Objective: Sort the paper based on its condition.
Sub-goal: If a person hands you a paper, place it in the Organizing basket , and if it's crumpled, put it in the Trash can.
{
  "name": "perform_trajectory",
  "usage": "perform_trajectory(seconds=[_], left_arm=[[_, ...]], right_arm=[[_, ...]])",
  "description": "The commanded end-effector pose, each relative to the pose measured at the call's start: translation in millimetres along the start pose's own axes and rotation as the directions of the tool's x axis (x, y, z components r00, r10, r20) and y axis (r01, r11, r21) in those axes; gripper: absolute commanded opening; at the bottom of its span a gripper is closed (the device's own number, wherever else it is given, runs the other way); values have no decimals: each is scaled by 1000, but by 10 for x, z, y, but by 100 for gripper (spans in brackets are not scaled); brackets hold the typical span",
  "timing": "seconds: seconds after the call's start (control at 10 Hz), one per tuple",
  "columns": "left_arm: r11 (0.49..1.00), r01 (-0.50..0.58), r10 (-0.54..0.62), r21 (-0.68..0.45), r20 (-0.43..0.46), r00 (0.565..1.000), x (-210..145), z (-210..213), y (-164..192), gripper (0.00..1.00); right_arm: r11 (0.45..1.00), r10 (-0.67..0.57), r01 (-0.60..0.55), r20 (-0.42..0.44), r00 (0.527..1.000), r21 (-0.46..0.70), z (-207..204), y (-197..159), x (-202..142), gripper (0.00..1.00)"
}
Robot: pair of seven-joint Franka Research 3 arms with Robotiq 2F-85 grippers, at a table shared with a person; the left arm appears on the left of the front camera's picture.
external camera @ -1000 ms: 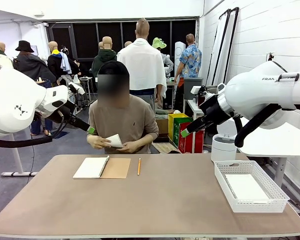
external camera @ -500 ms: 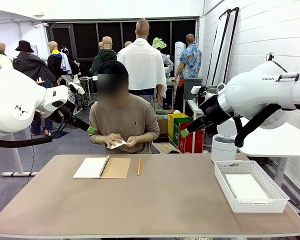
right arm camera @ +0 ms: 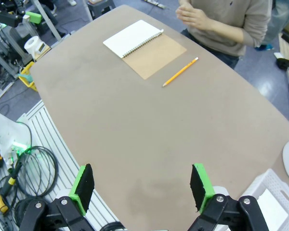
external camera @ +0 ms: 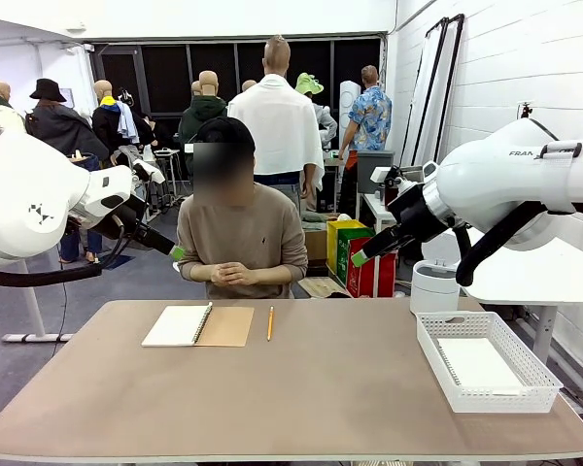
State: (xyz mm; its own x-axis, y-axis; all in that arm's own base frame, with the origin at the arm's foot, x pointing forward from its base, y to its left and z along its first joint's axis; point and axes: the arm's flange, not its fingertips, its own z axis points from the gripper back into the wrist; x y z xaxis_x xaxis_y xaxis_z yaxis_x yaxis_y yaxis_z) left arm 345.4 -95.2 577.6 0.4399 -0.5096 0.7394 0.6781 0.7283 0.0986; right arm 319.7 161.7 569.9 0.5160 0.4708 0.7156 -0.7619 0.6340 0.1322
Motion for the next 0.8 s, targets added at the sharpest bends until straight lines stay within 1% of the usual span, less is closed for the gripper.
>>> perform_trajectory(seconds=[0.0, 0.7], left_arm=[[1000, 4, -4, -12, 0, 1000, -12, 2, 2, 100], [1000, 4, -4, -12, 0, 1000, -12, 2, 2, 100]], right_arm=[[1000, 0, 0, 0, 1000, 1, 3, -2, 7, 100], [1000, 0, 0, 0, 1000, 1, 3, -2, 7, 100]])
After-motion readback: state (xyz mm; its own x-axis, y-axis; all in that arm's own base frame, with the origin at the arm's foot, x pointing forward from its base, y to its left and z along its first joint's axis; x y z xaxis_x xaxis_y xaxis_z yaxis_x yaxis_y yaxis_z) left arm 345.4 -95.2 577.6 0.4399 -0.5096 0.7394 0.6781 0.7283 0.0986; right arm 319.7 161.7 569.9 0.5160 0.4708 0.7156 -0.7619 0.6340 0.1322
